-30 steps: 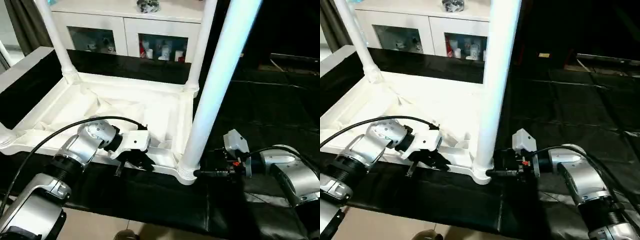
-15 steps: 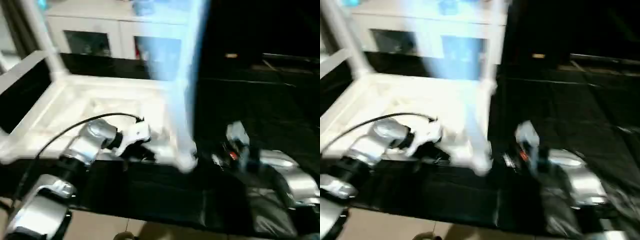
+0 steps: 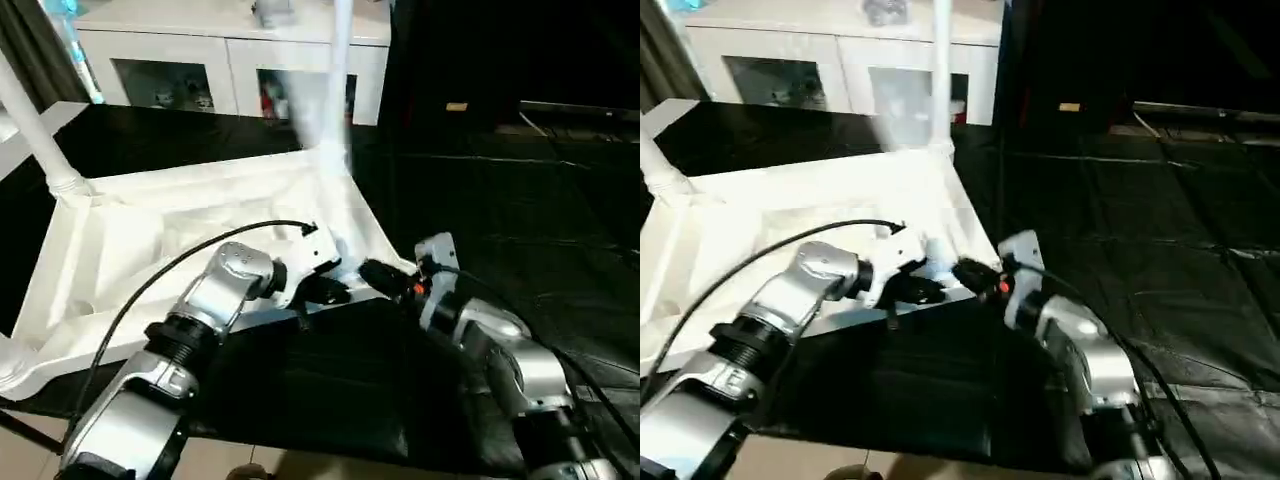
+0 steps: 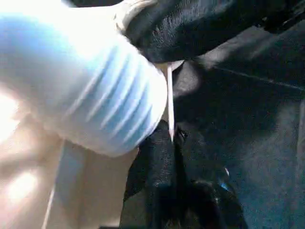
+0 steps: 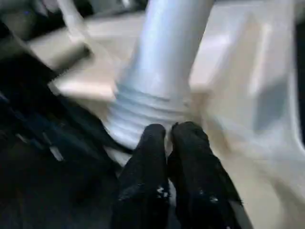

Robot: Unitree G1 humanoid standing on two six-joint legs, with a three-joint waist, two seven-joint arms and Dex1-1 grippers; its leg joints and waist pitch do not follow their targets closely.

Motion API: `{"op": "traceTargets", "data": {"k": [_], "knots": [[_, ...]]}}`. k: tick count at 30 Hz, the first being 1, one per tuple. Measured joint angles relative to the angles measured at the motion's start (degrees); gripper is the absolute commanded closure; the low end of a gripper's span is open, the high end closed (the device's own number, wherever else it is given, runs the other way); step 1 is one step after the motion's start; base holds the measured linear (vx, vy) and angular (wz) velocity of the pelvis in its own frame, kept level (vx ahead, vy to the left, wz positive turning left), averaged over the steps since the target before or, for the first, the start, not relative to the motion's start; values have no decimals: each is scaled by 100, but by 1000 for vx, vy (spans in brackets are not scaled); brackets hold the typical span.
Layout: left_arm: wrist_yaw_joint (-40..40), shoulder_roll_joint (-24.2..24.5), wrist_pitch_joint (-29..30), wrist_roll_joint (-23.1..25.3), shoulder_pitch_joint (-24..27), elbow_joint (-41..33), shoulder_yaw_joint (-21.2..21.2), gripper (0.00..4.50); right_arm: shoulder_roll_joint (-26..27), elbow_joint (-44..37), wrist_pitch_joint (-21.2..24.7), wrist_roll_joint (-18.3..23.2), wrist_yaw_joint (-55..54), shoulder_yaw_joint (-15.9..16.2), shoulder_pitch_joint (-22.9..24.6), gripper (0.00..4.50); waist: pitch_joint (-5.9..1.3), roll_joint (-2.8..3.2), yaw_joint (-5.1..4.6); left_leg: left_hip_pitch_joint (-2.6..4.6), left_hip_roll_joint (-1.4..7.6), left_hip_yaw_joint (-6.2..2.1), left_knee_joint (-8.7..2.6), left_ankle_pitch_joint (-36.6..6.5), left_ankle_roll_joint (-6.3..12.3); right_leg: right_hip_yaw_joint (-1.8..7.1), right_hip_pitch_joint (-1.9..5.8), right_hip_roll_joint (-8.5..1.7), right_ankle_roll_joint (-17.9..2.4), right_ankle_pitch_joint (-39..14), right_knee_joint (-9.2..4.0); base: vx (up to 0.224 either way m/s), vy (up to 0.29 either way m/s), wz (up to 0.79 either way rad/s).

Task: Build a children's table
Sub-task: Insert table leg to table base

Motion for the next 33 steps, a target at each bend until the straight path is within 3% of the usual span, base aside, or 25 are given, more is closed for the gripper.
{"op": "traceTargets", "data": {"k": [18,26,33], "knots": [[-6,380,-221,80,184,-312,-125,450,-115,-242,-20,-106,20,142,145,447,5,8,-61,4,0,2,-14,0,-1,1,-4,3,2,-1,-5,0,0,0],[-108,699,-770,162,251,-335,-238,450,-150,-521,-86,-142,38,273,411,447,5,8,-151,6,0,1,-20,0,-1,1,-2,3,4,-2,-8,0,0,0],[-64,760,-1011,163,311,-319,-223,450,-317,-737,-69,-134,199,294,597,447,5,7,-149,6,-1,1,-19,0,-1,2,1,2,24,-14,-13,0,0,0]]}}
